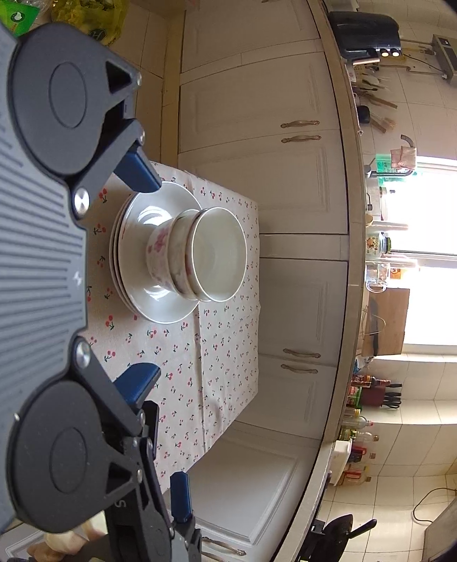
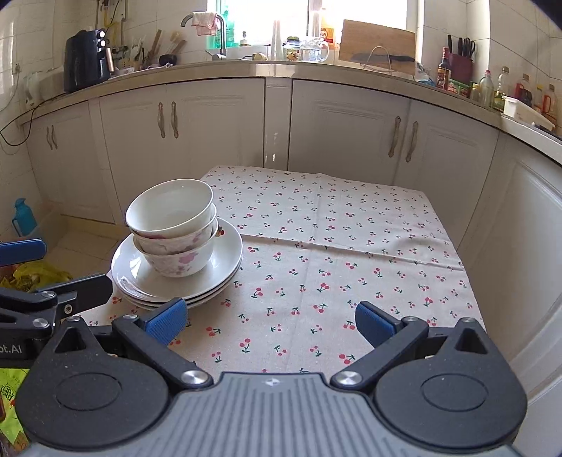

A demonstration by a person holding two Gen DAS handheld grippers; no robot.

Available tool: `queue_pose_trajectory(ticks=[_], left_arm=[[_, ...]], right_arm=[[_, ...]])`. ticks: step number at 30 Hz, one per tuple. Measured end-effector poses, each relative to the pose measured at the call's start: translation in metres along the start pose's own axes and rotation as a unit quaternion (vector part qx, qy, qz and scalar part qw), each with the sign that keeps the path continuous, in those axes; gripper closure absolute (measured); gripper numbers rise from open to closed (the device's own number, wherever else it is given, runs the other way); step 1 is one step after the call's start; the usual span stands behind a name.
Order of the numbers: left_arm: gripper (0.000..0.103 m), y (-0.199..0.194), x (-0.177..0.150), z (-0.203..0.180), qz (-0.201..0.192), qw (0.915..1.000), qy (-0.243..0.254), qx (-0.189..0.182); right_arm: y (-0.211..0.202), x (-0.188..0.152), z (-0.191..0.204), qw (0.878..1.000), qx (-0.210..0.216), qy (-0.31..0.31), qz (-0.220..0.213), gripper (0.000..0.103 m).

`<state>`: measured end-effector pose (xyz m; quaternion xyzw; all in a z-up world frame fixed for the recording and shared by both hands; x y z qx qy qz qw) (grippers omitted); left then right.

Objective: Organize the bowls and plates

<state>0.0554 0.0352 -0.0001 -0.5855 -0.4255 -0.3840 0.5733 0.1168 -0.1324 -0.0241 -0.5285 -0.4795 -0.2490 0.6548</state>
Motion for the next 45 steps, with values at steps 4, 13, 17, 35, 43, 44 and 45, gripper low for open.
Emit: queue_pose_trajectory(ticks=[4,13,17,35,43,44,45], left_arm=[[0.001,-0.008,0.001,-0.004,-0.005,1.0,-0.005,0.003],[0.001,-0.008,-0.003,-0.003,-0.002,0.9998,-0.019,0.006],[0.001,-0.008,-0.004,-0.003,-0.001,0.9998,-0.02,0.007],[0.001,-0.009,-0.003,-0.003,-0.005,0.9996,-0.028,0.003],[0.001,-0.009,-0.003,-0.002,-0.005,0.9995,-0.031,0.003],[0.001,-0.01,-0.003,-0.002,-0.005,0.9995,-0.032,0.003],[0.001,-0.01,-0.003,-0.002,-0.005,0.9994,-0.033,0.004]], right_arm=[[-0.01,-0.002,-0.001,1.0,-0.004,0.006,-0.009,0.0],[-0.013,-0.001,0.002,1.0,-0.017,0.001,-0.016,0.0],[-0.012,-0.001,0.001,1.0,-0.018,0.002,-0.016,0.0],[-0.02,0.002,0.002,0.999,-0.033,-0.005,-0.031,0.0],[-0.021,0.003,0.002,0.999,-0.036,-0.005,-0.033,0.0],[-0.022,0.003,0.001,0.999,-0.036,-0.005,-0.033,0.0],[-0.022,0.003,0.001,0.999,-0.036,-0.005,-0.034,0.0]])
Point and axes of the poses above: each gripper's, at about its wrist camera, not at the fingertips, and y roughly the way its jaws point, z to its left, x to its top, the point moved 6 cm from there along y, roughly the way its jaws point, and after that the axes turned 10 degrees about -z, right-handed, at the moved point
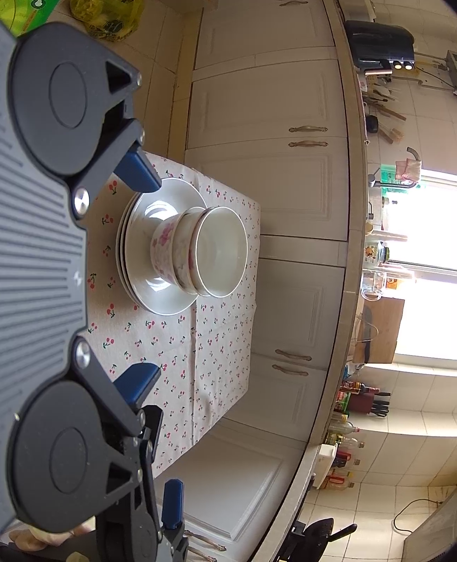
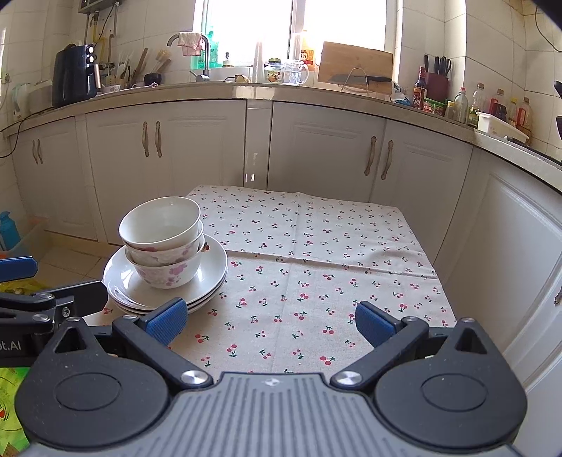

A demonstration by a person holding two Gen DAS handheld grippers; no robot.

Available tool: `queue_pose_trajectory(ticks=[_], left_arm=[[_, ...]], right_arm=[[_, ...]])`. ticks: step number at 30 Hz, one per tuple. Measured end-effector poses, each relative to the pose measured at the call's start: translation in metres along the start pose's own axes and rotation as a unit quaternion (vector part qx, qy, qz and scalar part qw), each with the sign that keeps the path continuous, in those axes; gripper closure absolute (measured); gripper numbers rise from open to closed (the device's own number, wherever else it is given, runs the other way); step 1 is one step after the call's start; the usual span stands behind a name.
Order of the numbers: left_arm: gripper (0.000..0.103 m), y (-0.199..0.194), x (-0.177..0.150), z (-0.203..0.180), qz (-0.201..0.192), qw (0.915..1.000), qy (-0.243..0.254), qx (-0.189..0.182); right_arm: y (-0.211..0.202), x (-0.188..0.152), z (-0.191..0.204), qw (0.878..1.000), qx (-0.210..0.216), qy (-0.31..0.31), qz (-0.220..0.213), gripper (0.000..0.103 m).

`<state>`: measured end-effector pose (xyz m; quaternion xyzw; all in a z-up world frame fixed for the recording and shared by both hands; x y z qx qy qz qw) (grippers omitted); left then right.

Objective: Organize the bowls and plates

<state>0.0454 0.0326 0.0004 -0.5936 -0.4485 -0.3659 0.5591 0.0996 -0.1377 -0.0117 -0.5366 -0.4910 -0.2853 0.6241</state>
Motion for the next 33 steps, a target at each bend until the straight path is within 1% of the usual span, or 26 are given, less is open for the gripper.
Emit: queue_pose_trajectory(ticks=[33], left_arm=[[0.001,-0.0005,0.0014,-0.0031,-0.001,1.0,-0.003,0.003]], right_arm=[[-0.0006,0.0015,-0.003,1.0,-0.009,0.003,-0.006,0.0]])
Point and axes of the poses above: each gripper's, at about its wrist camera, not at the fingertips, and y roughly the way its jaws point, z to its left, x to its top, the point moved 6 cm from there along y, roughly the way its jaws point, and after that the axes turned 10 degrees about -z, right-handed, at the moved point
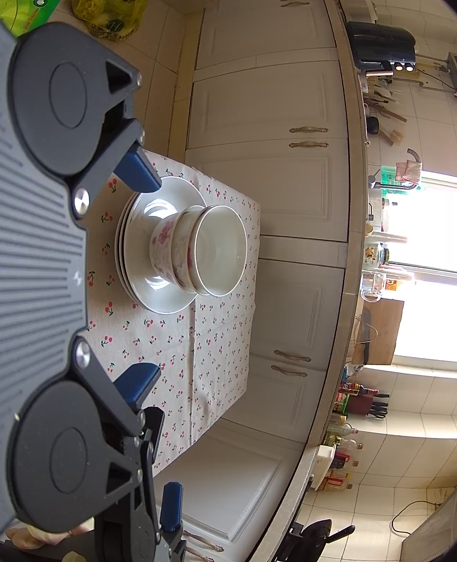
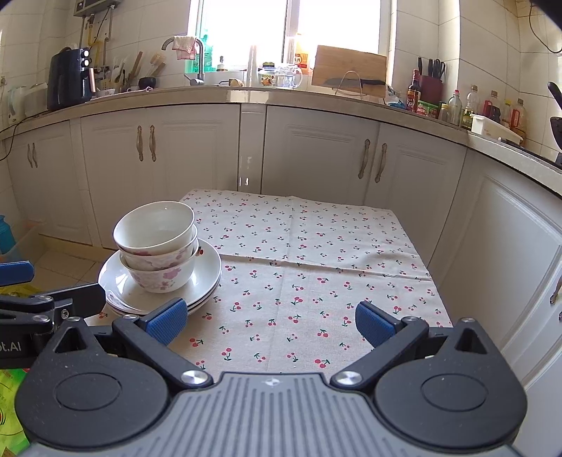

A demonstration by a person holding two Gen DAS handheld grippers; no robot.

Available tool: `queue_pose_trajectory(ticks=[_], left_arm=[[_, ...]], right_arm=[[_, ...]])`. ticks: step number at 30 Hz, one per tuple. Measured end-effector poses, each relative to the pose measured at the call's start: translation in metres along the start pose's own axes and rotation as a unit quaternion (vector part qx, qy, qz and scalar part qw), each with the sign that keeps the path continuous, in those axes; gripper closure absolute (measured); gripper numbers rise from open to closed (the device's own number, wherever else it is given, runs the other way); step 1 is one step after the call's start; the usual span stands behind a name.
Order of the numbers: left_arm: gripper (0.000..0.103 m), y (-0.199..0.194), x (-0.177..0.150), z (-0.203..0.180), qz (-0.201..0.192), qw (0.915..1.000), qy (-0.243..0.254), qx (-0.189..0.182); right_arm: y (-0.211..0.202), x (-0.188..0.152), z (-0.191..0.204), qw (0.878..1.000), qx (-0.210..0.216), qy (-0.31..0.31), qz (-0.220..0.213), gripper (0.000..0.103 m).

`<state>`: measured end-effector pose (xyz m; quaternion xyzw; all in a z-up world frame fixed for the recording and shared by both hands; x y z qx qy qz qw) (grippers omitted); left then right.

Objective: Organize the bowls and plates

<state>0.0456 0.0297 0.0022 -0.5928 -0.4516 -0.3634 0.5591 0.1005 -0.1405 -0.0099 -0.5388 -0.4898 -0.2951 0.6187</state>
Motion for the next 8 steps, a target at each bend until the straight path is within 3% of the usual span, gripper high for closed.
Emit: queue_pose_trajectory(ticks=[8], left_arm=[[0.001,0.0002,-0.0003,0.0002,0.0,1.0,-0.001,0.0]], right_arm=[[0.0,0.0003,-0.0001,1.0,-0.002,0.0,-0.001,0.0]])
Point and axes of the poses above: each gripper's, at about its wrist camera, not at the fingertips, and y roughly the way its jaws point, z to its left, x to its top, the point moved 6 cm from there along y, roughly the way its jaws point, and after that the axes turned 10 degrees about -z, right-handed, at the moved point
